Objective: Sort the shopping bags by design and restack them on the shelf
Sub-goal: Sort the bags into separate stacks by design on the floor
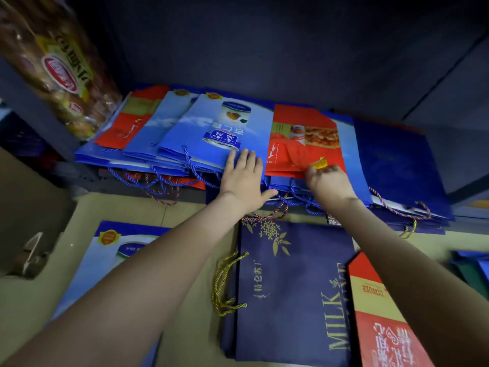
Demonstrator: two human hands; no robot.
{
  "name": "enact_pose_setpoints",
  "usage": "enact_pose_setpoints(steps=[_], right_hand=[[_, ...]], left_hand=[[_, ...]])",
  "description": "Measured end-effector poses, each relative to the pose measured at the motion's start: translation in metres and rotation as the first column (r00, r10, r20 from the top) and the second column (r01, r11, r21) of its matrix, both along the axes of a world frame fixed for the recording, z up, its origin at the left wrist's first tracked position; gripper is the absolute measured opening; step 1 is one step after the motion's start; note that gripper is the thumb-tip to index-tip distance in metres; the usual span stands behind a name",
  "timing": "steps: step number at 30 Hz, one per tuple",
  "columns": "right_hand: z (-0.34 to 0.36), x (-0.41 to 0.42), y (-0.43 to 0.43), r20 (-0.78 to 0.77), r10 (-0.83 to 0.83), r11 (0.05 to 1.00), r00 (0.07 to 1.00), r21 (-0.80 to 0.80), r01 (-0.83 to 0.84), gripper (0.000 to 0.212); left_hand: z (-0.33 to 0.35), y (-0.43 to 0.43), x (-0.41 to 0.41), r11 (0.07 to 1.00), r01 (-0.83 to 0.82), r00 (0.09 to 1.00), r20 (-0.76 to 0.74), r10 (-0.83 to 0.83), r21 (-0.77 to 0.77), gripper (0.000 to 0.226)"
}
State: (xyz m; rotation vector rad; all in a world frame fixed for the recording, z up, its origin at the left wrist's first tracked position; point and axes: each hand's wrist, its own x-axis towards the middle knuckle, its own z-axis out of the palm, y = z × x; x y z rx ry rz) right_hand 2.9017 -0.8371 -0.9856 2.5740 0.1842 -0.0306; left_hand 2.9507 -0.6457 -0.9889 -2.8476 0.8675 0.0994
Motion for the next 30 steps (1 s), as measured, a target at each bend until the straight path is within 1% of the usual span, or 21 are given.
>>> enact_pose_setpoints(steps=[1, 2, 4, 6, 7, 9, 10, 11, 12, 14, 15, 18, 19, 20, 21, 23, 25, 27, 29, 30], right_hand=[[0.002, -0.008, -0.006, 0.088, 0.054, 0.997, 0.995, 0.057, -0.059, 0.034], [0.002, -0.015, -0.013, 0.161, 0.064, 0.992, 0.985, 0.099, -0.081, 0.031], [0.003, -0.037, -0.026, 0.281, -0.023, 0.989, 0.960, 0.147, -0.020, 0.027], [0.002, -0.062, -0.040, 0.369, -0.061, 0.983, 0.927, 0.186, -0.010, 0.028], [0.003, -0.074, -0.045, 0.386, -0.056, 0.980, 0.921, 0.195, -0.023, 0.030], [0.007, -0.099, -0.050, 0.415, -0.030, 0.978, 0.909, 0.202, -0.060, 0.032], [0.011, -0.112, -0.051, 0.433, -0.024, 0.974, 0.901, 0.213, -0.076, 0.031], [0.015, -0.125, -0.052, 0.440, -0.029, 0.969, 0.897, 0.232, -0.082, 0.030], [0.017, -0.137, -0.053, 0.445, -0.037, 0.965, 0.895, 0.250, -0.084, 0.030], [0.025, -0.159, -0.050, 0.416, -0.065, 0.953, 0.907, 0.294, -0.067, 0.036], [0.029, -0.168, -0.046, 0.377, -0.081, 0.944, 0.923, 0.326, -0.050, 0.041], [0.038, -0.189, -0.031, 0.209, -0.169, 0.884, 0.963, 0.464, 0.054, 0.069], [0.040, -0.195, -0.026, 0.194, -0.190, 0.865, 0.962, 0.496, 0.071, 0.072], [0.041, -0.203, -0.023, 0.203, -0.206, 0.854, 0.957, 0.515, 0.074, 0.069], [0.040, -0.212, -0.023, 0.206, -0.219, 0.848, 0.954, 0.523, 0.082, 0.064], [0.035, -0.237, -0.028, 0.183, -0.225, 0.860, 0.957, 0.498, 0.108, 0.067], [0.022, -0.269, -0.040, 0.143, -0.249, 0.872, 0.958, 0.464, 0.157, 0.070], [0.010, -0.305, -0.054, 0.082, -0.302, 0.865, 0.950, 0.443, 0.236, 0.068], [-0.004, -0.339, -0.067, 0.012, -0.359, 0.851, 0.933, 0.416, 0.321, 0.066], [-0.011, -0.352, -0.072, -0.049, -0.373, 0.838, 0.926, 0.410, 0.359, 0.066]], left_hand=[[0.002, -0.002, -0.003, 0.999, 0.024, 1.000, 0.001, -0.024, -0.034, 0.083], [0.004, -0.005, -0.005, 0.999, 0.027, 0.999, -0.017, -0.027, -0.038, 0.080], [0.006, -0.008, -0.005, 1.000, -0.028, 0.997, -0.067, 0.028, 0.010, 0.073], [0.010, -0.011, -0.007, 0.997, -0.065, 0.996, -0.059, 0.068, 0.039, 0.075], [0.012, -0.014, -0.010, 0.999, -0.026, 0.999, -0.036, 0.027, 0.024, 0.077], [0.018, -0.024, -0.026, 0.983, 0.178, 0.984, 0.031, -0.177, -0.034, 0.075], [0.021, -0.030, -0.036, 0.958, 0.283, 0.958, 0.055, -0.281, -0.048, 0.069], [0.023, -0.036, -0.045, 0.935, 0.350, 0.936, 0.061, -0.347, -0.053, 0.062], [0.026, -0.041, -0.053, 0.926, 0.373, 0.927, 0.048, -0.371, -0.054, 0.058], [0.036, -0.049, -0.070, 0.916, 0.394, 0.919, 0.032, -0.393, -0.074, 0.054], [0.040, -0.053, -0.082, 0.899, 0.428, 0.904, 0.048, -0.425, -0.099, 0.052], [0.046, -0.061, -0.124, 0.763, 0.593, 0.802, 0.272, -0.531, -0.259, 0.051], [0.044, -0.062, -0.136, 0.713, 0.642, 0.763, 0.325, -0.558, -0.282, 0.048], [0.041, -0.062, -0.148, 0.691, 0.666, 0.740, 0.360, -0.568, -0.279, 0.043], [0.037, -0.061, -0.160, 0.693, 0.674, 0.732, 0.362, -0.578, -0.256, 0.037], [0.032, -0.059, -0.182, 0.688, 0.692, 0.716, 0.336, -0.612, -0.219, 0.038], [0.023, -0.058, -0.201, 0.673, 0.697, 0.717, 0.265, -0.645, -0.247, 0.040], [0.007, -0.057, -0.215, 0.673, 0.694, 0.719, 0.189, -0.669, -0.257, 0.052], [-0.009, -0.056, -0.227, 0.658, 0.728, 0.685, 0.142, -0.715, -0.194, 0.053], [-0.017, -0.056, -0.233, 0.637, 0.753, 0.657, 0.136, -0.741, -0.165, 0.052]])
